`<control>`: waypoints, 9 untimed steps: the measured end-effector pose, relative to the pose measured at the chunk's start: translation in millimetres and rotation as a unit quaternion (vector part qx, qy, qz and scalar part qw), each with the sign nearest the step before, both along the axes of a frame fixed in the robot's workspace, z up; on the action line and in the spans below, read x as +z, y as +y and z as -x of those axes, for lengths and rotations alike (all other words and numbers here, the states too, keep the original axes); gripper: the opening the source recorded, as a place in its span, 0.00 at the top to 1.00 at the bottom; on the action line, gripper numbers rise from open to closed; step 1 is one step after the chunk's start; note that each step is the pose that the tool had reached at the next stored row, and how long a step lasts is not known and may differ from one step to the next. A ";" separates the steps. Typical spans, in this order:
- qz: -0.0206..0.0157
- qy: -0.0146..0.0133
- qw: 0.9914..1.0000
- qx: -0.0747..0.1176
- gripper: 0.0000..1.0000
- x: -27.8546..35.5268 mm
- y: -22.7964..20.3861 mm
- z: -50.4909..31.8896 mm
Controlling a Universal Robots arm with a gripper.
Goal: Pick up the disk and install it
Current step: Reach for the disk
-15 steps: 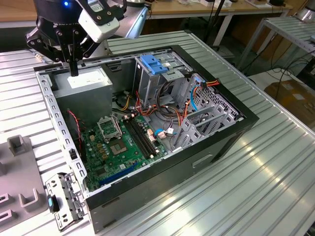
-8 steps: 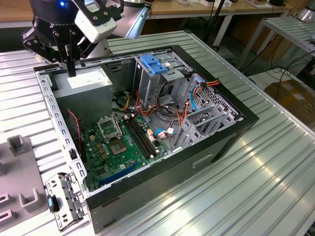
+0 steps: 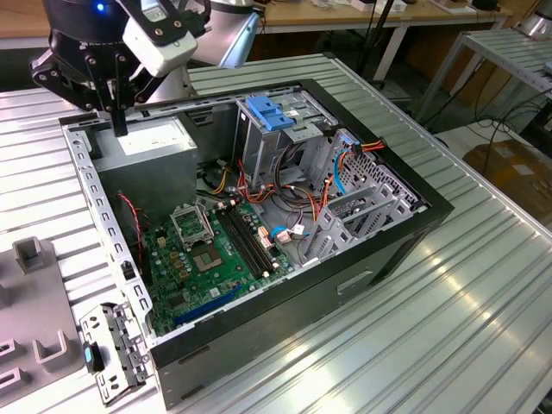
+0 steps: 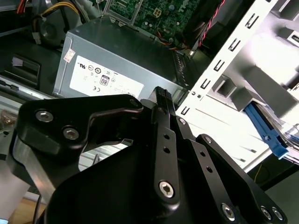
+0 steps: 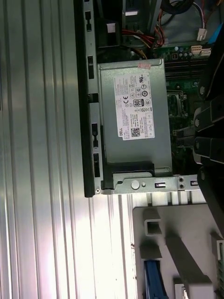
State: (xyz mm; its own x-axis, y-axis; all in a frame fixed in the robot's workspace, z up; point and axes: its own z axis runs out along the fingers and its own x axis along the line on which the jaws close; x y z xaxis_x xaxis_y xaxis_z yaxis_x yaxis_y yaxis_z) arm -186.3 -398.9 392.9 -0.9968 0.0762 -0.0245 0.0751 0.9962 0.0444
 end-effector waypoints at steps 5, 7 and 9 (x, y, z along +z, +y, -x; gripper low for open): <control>0.000 0.000 1.000 0.000 0.89 -0.1 0.0 3.7; 0.000 0.000 1.000 0.000 0.89 -0.1 0.0 6.1; 0.000 0.000 1.000 0.000 0.89 -0.1 0.0 8.0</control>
State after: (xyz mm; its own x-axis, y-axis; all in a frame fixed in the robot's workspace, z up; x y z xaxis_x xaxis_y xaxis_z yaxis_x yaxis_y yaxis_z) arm -194.3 -399.0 392.8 -0.9968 0.0762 -0.0244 0.0750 0.9962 0.0444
